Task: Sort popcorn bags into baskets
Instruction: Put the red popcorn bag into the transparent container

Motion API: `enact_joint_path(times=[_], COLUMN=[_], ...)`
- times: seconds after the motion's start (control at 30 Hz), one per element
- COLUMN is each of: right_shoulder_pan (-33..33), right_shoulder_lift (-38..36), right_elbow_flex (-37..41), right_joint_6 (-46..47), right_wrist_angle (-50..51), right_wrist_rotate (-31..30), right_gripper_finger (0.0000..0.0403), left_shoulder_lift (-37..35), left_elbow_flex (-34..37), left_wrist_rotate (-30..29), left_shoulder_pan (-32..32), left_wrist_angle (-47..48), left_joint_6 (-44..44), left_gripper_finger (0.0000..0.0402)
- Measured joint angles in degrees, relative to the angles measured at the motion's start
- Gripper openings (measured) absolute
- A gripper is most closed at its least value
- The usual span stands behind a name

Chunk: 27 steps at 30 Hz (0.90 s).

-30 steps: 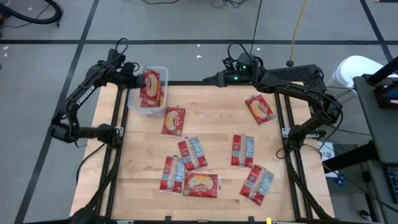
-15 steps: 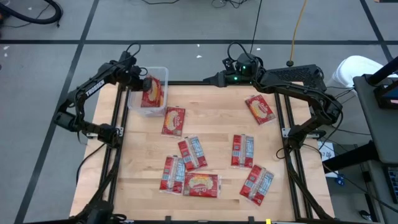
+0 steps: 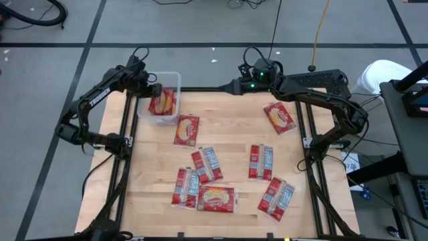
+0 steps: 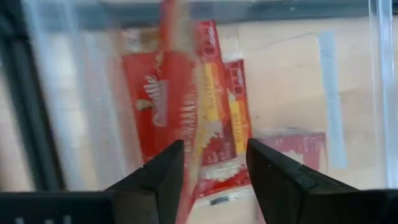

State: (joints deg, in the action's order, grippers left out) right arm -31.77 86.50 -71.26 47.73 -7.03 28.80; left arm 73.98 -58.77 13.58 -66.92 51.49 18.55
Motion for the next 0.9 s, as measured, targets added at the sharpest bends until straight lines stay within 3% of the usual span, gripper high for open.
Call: enact_joint_path(times=[0.23, 0.43, 0.67, 0.9], right_shoulder_pan=[1.27, 1.51, 0.56, -0.37], right_shoulder_lift=[0.0, -0.1, -5.46, -9.78], right_elbow_flex=[0.0, 0.0, 0.04, 0.04], right_joint_6=[1.06, 1.73, -1.59, -2.07], right_wrist_angle=[0.0, 1.76, 27.42, 56.82], right_wrist_rotate=[0.02, -0.08, -8.91, -21.2], right_gripper_finger=[0.021, 0.021, 0.021, 0.021], left_shoulder_lift=[-4.46, -6.61, -7.06, -7.26], left_elbow_flex=[-5.0, -7.38, -7.38, -7.38], left_wrist_rotate=[-4.66, -2.86, 7.38, 7.44], left_shoulder_pan=[1.96, 4.94, 10.49, 19.66], left_wrist_angle=[1.7, 1.37, 1.42, -1.26], left_joint_6=[-5.95, -8.38, -6.83, -5.51], left_gripper_finger=[0.0155, 0.0123, 0.0116, 0.0115])
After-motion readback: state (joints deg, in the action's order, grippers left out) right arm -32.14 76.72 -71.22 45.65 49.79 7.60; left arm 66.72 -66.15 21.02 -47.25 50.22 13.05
